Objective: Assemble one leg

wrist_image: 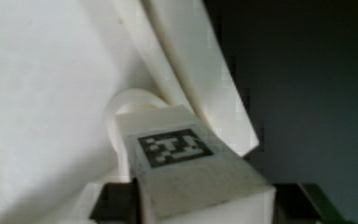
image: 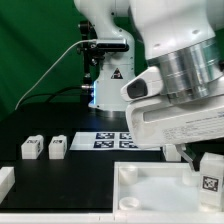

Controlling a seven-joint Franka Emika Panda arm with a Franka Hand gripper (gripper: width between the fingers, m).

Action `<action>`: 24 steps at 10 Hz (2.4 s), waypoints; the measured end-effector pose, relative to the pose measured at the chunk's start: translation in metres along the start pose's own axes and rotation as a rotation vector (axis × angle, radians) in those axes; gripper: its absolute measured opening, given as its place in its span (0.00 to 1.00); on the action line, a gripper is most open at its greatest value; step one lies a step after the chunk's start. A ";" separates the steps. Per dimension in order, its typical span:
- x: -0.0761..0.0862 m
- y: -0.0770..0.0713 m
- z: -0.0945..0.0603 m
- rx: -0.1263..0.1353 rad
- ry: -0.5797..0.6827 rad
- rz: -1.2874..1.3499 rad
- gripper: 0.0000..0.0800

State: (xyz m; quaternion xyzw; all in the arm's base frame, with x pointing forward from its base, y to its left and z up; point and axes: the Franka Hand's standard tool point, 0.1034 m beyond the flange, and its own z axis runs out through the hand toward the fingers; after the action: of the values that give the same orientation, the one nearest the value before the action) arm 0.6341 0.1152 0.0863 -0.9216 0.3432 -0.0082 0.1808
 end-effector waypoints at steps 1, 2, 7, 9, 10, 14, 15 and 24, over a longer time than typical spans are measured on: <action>0.000 0.000 0.000 0.002 0.001 0.085 0.41; 0.000 -0.001 0.000 0.004 0.000 0.189 0.41; 0.001 0.003 -0.001 0.087 0.066 0.549 0.41; 0.001 0.003 0.000 0.085 0.067 0.495 0.68; 0.001 0.005 0.000 0.065 0.064 0.367 0.68; 0.005 0.001 -0.003 -0.023 0.049 -0.209 0.81; 0.006 0.001 -0.003 -0.026 0.049 -0.317 0.81; 0.000 0.007 0.014 -0.133 0.056 -0.904 0.81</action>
Offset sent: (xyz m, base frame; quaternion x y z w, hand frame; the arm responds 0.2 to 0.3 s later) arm -0.0072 -0.0080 -0.0147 0.0675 0.0187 0.3219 0.9442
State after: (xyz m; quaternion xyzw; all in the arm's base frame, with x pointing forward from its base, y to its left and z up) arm 0.6316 0.1146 0.0702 -0.9880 -0.0887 -0.0893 0.0899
